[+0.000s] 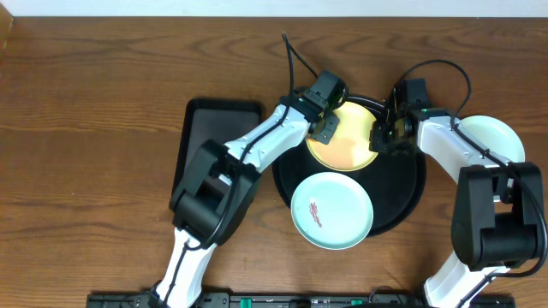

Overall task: Clean dirty plates on tray and stack at the side
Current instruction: 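Move the sponge with the left gripper back over the black rectangular tray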

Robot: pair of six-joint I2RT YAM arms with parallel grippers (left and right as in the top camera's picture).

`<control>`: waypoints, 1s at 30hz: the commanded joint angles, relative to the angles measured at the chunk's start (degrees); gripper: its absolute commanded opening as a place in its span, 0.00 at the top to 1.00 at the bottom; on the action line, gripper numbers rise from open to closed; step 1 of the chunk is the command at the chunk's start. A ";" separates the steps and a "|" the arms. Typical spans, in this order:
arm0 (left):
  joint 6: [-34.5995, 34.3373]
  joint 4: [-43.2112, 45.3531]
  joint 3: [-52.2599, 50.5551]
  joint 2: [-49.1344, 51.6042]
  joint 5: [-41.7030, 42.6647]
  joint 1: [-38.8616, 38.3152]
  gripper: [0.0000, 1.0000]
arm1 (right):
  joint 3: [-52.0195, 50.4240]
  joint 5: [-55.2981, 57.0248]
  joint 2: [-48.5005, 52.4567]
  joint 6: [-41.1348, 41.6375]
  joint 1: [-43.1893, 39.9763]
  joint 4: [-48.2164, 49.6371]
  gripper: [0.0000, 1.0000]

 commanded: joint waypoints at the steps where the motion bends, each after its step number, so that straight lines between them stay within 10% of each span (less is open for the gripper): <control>1: -1.01 -2.14 -0.39 -5.57 -9.27 1.55 0.93 | -1.88 -1.09 2.58 -2.01 0.76 -1.68 0.99; 15: -13.90 -26.49 -2.16 -16.46 -7.54 17.90 0.93 | -1.88 -1.07 2.58 -7.56 0.76 0.63 0.99; 30: -13.84 -20.20 -16.94 -15.82 1.81 25.20 0.92 | 8.83 10.62 -9.46 -13.46 2.91 -11.15 0.99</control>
